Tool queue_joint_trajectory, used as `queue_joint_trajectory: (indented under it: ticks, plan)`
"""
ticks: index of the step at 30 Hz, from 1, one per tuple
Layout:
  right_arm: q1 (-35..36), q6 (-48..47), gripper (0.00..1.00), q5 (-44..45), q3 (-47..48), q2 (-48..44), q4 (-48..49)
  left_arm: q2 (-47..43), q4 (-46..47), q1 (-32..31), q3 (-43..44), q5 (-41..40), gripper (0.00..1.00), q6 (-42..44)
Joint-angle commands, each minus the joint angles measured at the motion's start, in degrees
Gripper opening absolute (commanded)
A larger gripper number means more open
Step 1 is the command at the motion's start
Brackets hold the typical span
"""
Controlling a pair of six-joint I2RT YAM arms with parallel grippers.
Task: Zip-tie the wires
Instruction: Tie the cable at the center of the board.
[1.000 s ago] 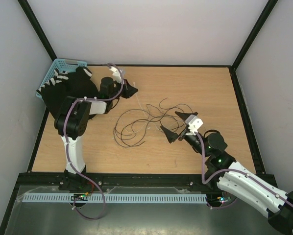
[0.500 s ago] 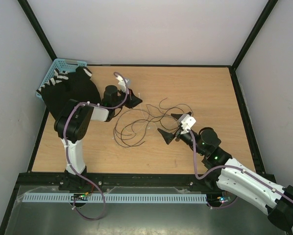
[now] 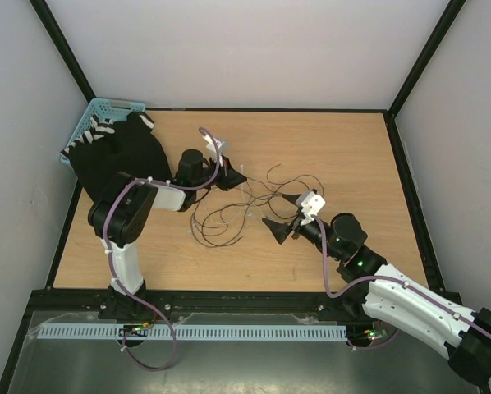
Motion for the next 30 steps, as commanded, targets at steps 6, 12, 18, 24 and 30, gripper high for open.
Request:
queue_joint_trajectory:
  ticks: [6, 12, 18, 24, 30]
  plan:
    - [0.23, 8.18, 0.86, -4.75, -1.69, 1.85, -3.40, -3.38, 2.22, -1.41, -3.62, 4.25, 0.00, -0.40]
    - [0.19, -2.43, 0.92, 0.92, -6.67, 3.24, 8.19, -2.01, 2.21, -1.40, -4.05, 5.01, 0.00, -0.88]
    - [0.26, -14.64, 0.93, 0.29, -4.74, 17.32, 20.96, -1.01, 2.20, -1.17, -3.32, 6.26, 0.00, -1.66]
    - [0.83, -6.74, 0.77, -3.71, 3.89, 26.23, 4.55, -0.75, 2.13, -0.30, -3.26, 6.87, 0.00, -2.43]
    - [1.87, 4.04, 0.53, -6.78, 4.46, 30.59, 1.11, -0.21, 1.98, -0.18, -2.92, 6.93, 0.00, -3.21]
